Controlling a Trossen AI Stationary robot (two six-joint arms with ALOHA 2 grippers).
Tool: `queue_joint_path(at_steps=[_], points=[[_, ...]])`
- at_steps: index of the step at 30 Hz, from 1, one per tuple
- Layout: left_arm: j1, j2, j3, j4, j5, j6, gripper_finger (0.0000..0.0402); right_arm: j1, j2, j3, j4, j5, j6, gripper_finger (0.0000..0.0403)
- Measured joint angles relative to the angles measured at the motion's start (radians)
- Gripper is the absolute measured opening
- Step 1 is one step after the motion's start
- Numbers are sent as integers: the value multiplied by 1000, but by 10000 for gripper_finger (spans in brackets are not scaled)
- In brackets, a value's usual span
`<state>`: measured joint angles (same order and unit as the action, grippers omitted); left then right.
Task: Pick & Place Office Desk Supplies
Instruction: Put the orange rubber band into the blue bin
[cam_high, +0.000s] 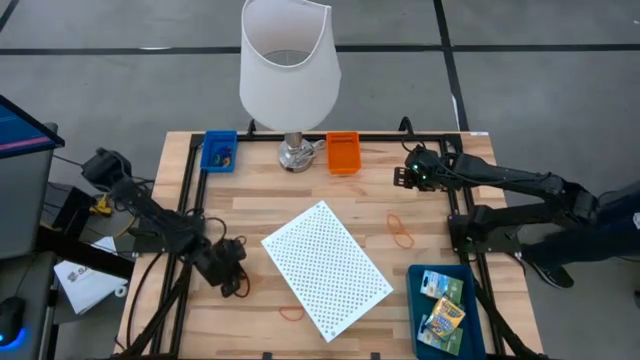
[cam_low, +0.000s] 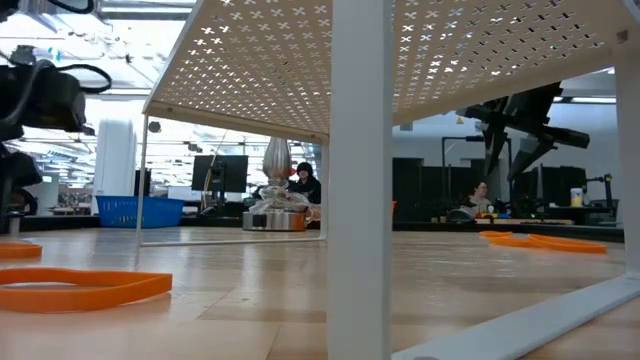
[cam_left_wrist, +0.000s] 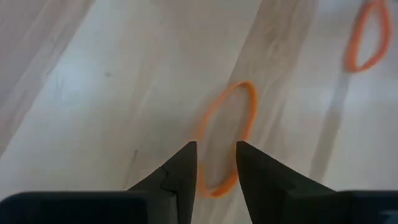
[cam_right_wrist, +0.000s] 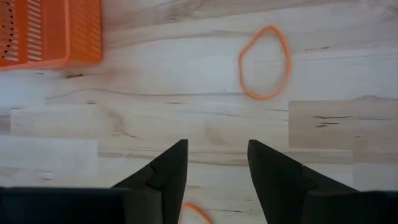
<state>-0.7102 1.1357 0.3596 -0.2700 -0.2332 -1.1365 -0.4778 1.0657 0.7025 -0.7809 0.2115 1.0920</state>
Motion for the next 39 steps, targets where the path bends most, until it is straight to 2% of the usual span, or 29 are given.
queue_joint_path(at_steps=[4,9,18,23,28,31,39], points=[[-25,54,12,0,-90,-14,106,0,0,0,0,0,0,164],[-28,132,18,3,-100,-24,95,0,0,0,-1,0,0,164],[-86,162,17,4,-126,-69,13,0,0,0,-1,-1,0,164],[-86,153,14,10,-123,-103,2,0,0,0,0,-1,0,164],[-90,64,11,17,-81,-95,1,0,0,0,1,-2,0,164],[-90,-16,11,30,-109,-64,0,0,0,0,5,-2,0,164],[-82,-230,11,199,-127,48,0,0,0,0,8,-2,-1,164]])
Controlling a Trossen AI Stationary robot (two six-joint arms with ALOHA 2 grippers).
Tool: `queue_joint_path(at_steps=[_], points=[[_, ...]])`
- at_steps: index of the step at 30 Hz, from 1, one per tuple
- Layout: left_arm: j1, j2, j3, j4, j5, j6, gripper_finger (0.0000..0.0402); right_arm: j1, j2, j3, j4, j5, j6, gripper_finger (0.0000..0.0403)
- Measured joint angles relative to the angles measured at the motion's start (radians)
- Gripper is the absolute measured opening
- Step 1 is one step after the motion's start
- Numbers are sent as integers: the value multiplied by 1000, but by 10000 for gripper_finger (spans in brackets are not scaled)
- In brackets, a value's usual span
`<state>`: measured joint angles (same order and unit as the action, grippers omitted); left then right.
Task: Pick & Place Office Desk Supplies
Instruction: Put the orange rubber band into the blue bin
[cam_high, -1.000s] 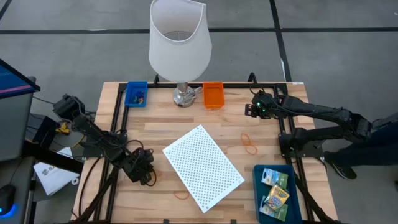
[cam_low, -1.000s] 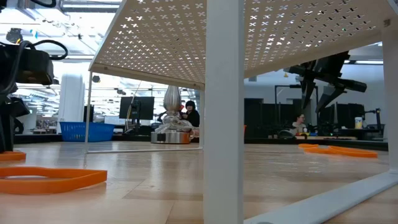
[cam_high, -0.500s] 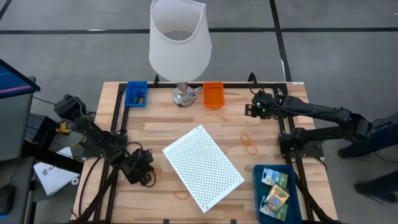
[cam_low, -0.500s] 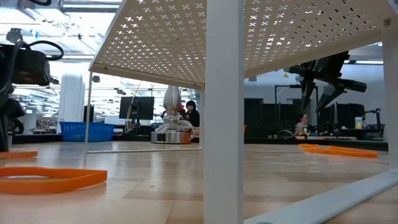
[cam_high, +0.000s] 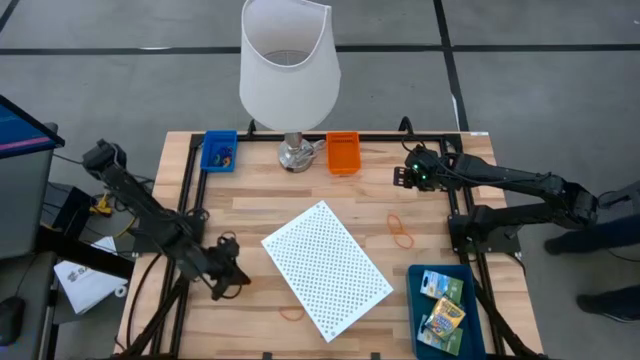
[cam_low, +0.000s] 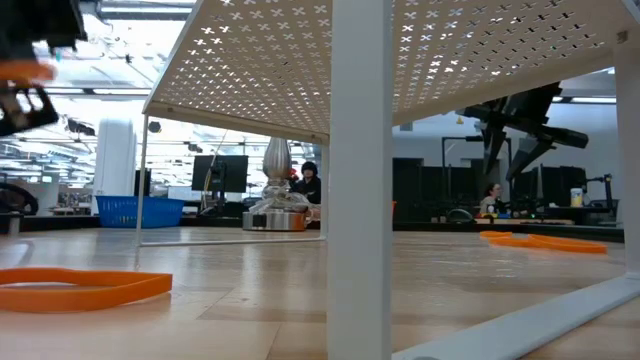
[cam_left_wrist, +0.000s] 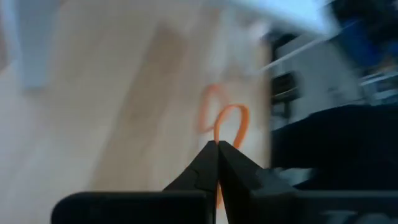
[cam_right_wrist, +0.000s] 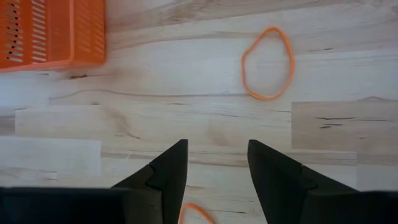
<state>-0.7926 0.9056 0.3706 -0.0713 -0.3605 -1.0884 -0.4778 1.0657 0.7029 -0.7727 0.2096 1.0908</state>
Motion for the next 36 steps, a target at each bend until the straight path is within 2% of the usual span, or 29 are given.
queue_joint_path(at_steps=[7,9,11,13,19,22,24,26,28,30,33,36], points=[[34,-123,0,241,5,131,0,0,0,0,5,0,-2,164],[76,-126,7,319,24,180,0,0,0,0,5,-1,-3,164],[136,-92,43,313,79,239,0,3,0,0,6,-1,-6,164],[216,-37,94,273,156,308,0,11,0,0,17,-1,-15,164],[573,161,274,283,409,549,0,40,0,0,29,-1,-18,164],[730,283,381,291,492,648,0,49,0,0,30,-1,-26,164],[794,375,452,274,492,702,0,53,0,0,30,0,-40,164],[824,473,526,270,443,745,0,59,0,0,30,1,-52,164],[845,551,583,276,390,748,0,67,0,0,30,1,-55,164],[866,608,606,352,395,711,0,74,0,0,30,1,-55,164],[879,641,607,426,405,677,0,80,0,0,30,2,-55,164],[873,643,607,415,410,661,0,84,0,0,29,3,-55,164]])
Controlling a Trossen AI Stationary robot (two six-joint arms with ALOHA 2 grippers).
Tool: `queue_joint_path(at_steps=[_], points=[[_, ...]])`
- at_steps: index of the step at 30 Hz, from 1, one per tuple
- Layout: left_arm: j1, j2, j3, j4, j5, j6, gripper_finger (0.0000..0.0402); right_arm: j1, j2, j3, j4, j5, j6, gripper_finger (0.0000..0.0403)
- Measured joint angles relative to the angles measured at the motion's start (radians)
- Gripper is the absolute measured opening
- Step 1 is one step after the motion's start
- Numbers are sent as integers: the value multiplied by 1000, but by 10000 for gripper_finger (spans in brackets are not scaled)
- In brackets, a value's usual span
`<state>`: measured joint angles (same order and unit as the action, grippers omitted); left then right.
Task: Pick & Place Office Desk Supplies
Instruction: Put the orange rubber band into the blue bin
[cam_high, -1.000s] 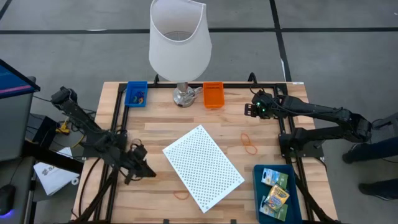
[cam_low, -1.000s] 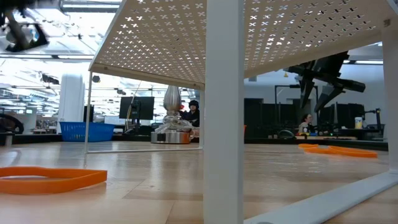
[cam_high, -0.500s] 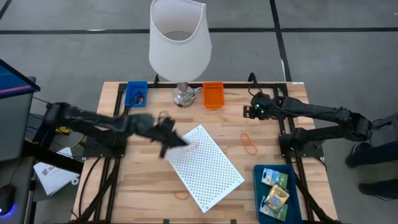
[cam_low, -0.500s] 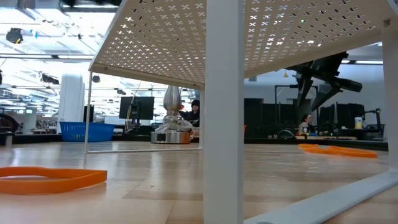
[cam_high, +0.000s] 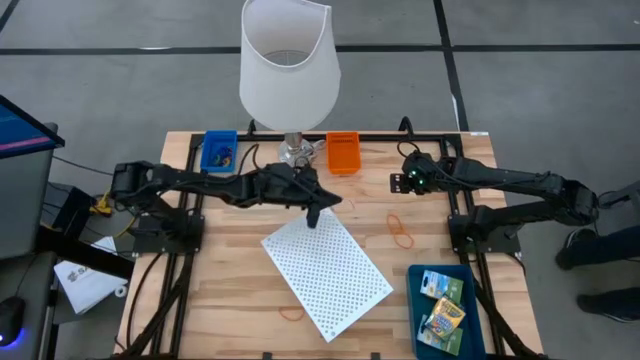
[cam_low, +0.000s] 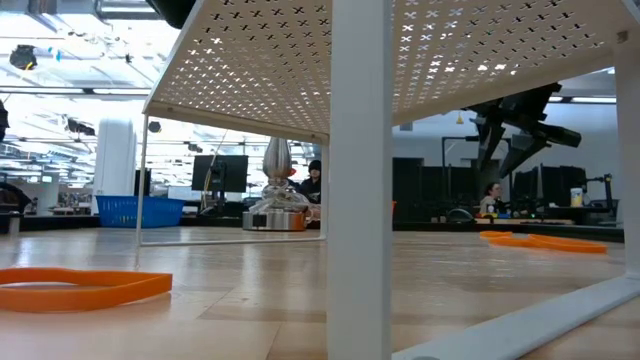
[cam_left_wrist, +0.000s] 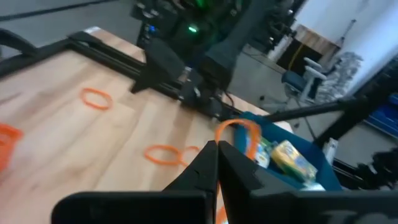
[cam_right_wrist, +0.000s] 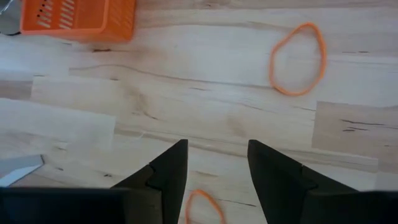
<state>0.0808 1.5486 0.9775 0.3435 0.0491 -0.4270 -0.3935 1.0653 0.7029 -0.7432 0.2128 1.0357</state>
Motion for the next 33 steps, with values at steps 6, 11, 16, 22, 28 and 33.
queue_joint_path(at_steps=[6,11,16,22,28,33], points=[[0,-11,0,18,-21,-1,0,34,-17,0,193,-125,-159,164],[7,-10,0,17,-28,-16,0,96,-77,0,541,-366,-290,164],[6,-10,0,20,-28,-17,0,181,-106,1,776,-469,-290,164],[6,-10,0,59,-32,-25,0,252,-44,1,811,-398,-261,164],[3,-10,0,64,-31,-44,0,297,60,0,923,-367,-254,164],[-4,-10,0,56,-31,-49,0,309,110,0,1016,-361,-249,164]])
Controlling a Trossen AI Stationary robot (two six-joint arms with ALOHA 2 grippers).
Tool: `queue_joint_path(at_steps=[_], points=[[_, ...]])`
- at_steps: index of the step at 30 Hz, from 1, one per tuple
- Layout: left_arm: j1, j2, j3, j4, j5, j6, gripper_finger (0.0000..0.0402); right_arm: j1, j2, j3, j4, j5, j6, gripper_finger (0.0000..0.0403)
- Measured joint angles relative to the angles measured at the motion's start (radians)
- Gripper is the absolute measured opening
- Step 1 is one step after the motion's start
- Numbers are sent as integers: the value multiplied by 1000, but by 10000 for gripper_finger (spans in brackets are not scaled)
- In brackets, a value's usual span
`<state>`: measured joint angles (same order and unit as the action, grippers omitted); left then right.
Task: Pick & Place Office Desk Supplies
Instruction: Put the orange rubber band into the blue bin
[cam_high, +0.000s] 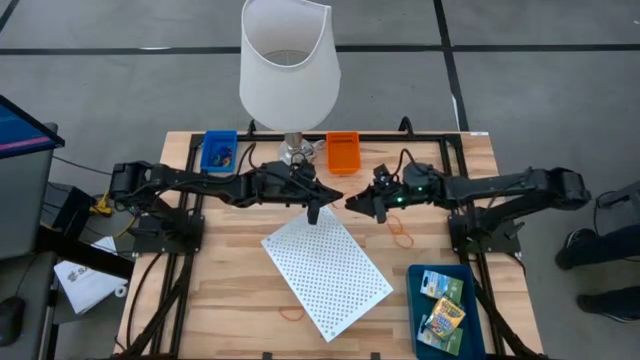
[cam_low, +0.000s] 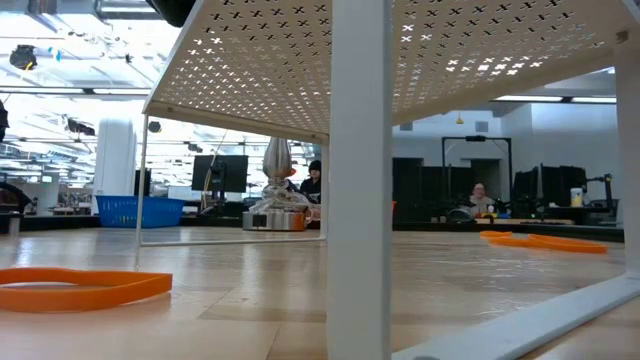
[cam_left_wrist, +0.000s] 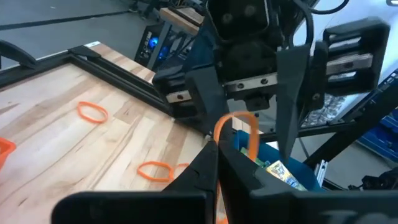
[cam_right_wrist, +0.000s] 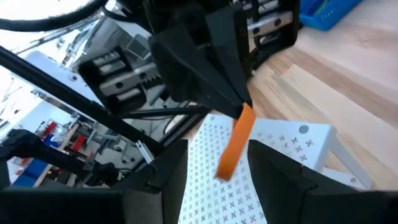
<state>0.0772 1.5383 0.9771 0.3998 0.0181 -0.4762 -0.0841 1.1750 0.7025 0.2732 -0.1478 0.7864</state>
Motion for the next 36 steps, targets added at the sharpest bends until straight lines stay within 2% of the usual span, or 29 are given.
queue_joint_path(at_steps=[8,15,19,23,32,36], points=[[0,0,0,-2,1,-2,0,-1,4,0,-6,0,-1,160],[0,0,0,-4,1,-2,0,-1,2,0,-10,0,-9,127],[0,0,0,-6,5,-2,0,-1,2,0,-37,-4,-21,86],[0,0,0,-11,4,-2,0,5,2,0,-41,-7,-55,13],[0,0,0,-11,15,-1,1,6,2,0,-41,-7,-61,2],[11,-19,-2,-26,60,-20,17,10,2,0,-41,-7,-61,2]])
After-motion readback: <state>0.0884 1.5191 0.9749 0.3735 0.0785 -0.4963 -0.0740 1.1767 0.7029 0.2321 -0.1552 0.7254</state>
